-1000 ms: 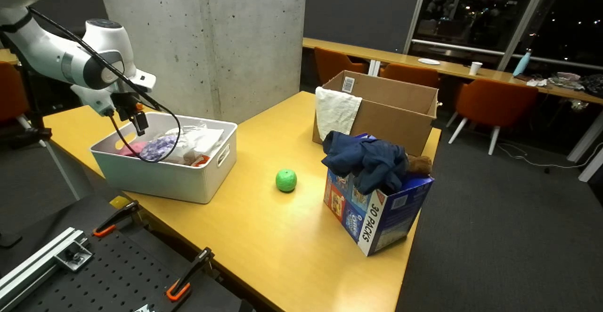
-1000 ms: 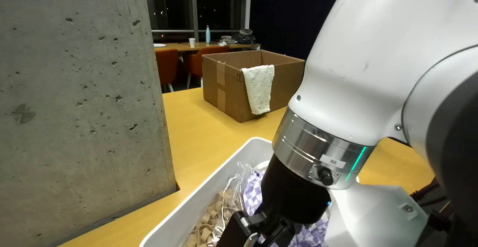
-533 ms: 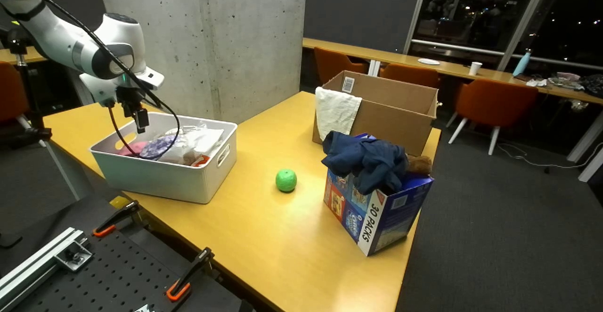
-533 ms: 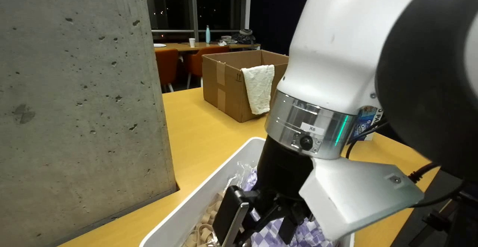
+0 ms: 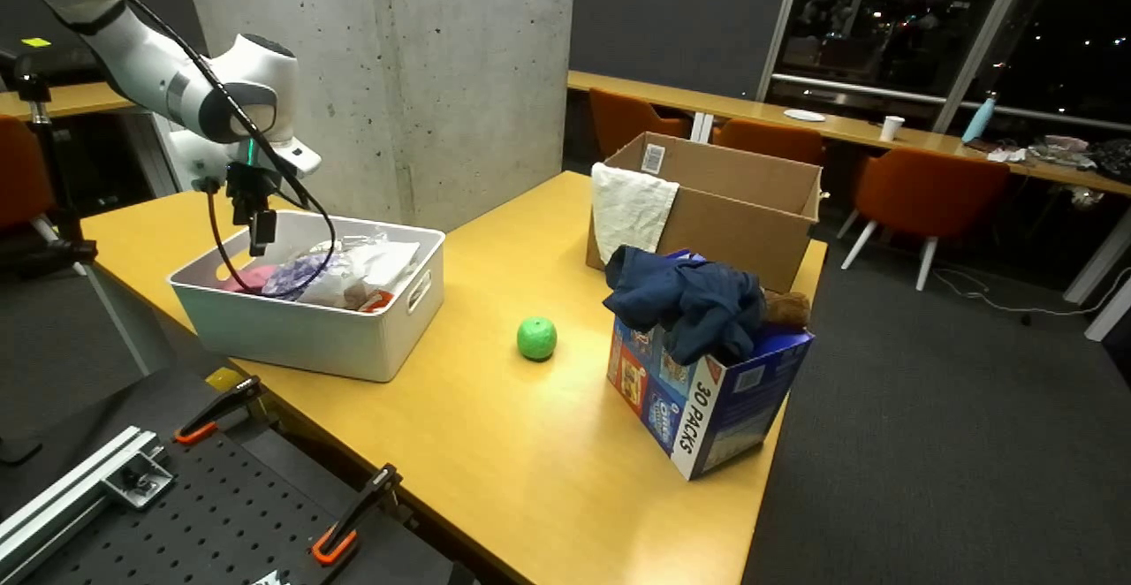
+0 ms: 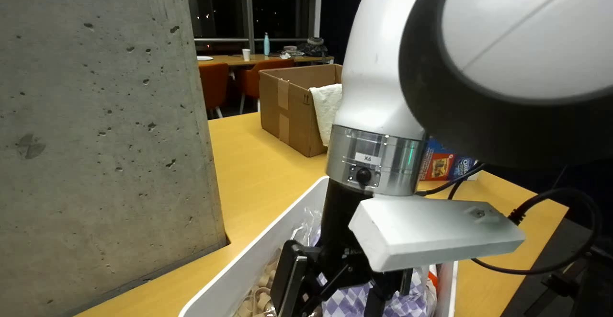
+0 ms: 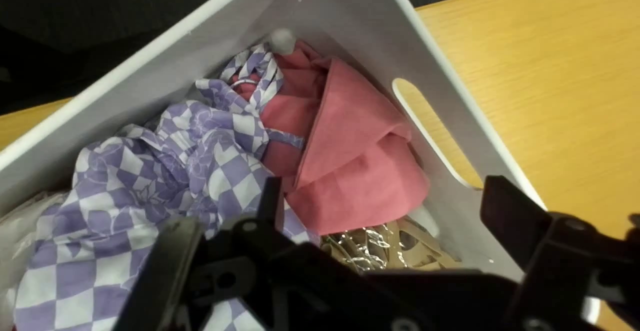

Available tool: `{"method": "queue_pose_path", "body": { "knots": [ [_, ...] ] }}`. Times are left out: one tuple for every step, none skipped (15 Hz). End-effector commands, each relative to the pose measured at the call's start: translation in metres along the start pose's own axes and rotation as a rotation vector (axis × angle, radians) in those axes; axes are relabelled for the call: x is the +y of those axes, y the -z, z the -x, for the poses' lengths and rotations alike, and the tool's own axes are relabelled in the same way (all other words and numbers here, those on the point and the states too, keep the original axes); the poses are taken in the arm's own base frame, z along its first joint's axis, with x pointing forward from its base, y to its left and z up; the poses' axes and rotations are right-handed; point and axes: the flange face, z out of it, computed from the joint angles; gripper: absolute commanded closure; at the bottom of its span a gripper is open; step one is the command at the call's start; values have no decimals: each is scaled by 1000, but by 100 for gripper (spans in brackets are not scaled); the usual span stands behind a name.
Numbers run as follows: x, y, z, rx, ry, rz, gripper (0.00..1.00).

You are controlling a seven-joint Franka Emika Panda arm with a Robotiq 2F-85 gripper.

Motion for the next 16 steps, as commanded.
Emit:
{"method": "queue_pose_path", "body": {
  "knots": [
    [0, -13, -19, -68, -47, -27, 0],
    [3, -20, -21, -79, -65, -34, 0],
    [4, -24, -23, -86, -75, -41, 0],
    [5, -30, -26, -94, -83, -47, 0],
    [5, -35, -29, -105, -90, -49, 0],
    [6, -41, -34, -117, -96, -53, 0],
    [6, -46, -37, -123, -98, -56, 0],
    [6, -50, -41, -129, -100, -62, 0],
    [6, -55, -45, -136, -102, -65, 0],
    [5, -59, -50, -145, -103, -69, 0],
    [5, -64, -56, -157, -100, -71, 0],
    [5, -70, -61, -168, -97, -75, 0],
    [3, -74, -65, -180, -93, -79, 0],
    [2, -79, -69, -191, -90, -85, 0],
    [1, -83, -72, -200, -90, -87, 0],
    [1, -86, -75, -204, -88, -95, 0]
  ]
}}
